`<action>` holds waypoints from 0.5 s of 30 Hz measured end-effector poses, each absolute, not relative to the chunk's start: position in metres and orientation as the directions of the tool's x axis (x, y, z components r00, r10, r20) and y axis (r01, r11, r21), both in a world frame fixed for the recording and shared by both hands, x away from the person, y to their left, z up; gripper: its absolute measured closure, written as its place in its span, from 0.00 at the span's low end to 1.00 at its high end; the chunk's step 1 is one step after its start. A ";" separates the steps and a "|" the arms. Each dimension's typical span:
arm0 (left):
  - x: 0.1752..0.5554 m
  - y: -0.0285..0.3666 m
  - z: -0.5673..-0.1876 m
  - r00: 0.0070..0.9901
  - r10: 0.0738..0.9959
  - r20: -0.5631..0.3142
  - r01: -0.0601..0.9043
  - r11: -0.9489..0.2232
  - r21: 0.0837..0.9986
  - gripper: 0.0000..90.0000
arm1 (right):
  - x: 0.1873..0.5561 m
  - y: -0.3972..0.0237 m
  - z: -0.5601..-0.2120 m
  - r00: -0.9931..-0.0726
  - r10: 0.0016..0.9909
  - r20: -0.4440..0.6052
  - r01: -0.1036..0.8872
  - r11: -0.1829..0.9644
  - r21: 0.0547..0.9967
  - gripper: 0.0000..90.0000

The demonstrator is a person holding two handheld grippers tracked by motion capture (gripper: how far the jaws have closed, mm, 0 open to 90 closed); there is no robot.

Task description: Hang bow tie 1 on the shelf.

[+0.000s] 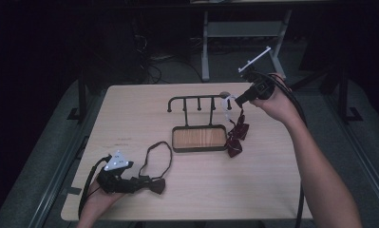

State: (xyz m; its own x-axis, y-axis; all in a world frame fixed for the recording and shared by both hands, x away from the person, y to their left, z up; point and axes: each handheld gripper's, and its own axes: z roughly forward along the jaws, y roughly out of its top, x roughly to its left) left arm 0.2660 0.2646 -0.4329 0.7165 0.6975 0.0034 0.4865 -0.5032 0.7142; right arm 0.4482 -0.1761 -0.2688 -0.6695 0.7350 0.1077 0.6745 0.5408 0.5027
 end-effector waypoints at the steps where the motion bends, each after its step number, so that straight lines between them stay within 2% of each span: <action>1: 0.266 0.265 -0.433 0.716 0.698 0.003 0.487 -0.503 0.714 0.26 | 0.449 -0.176 -0.269 -0.669 0.735 0.108 0.674 0.540 0.504 0.94; 15: 0.266 0.265 -0.433 0.717 0.697 -0.002 0.490 -0.502 0.713 0.26 | 0.456 -0.177 -0.281 -0.659 0.742 0.125 0.691 0.531 0.490 0.91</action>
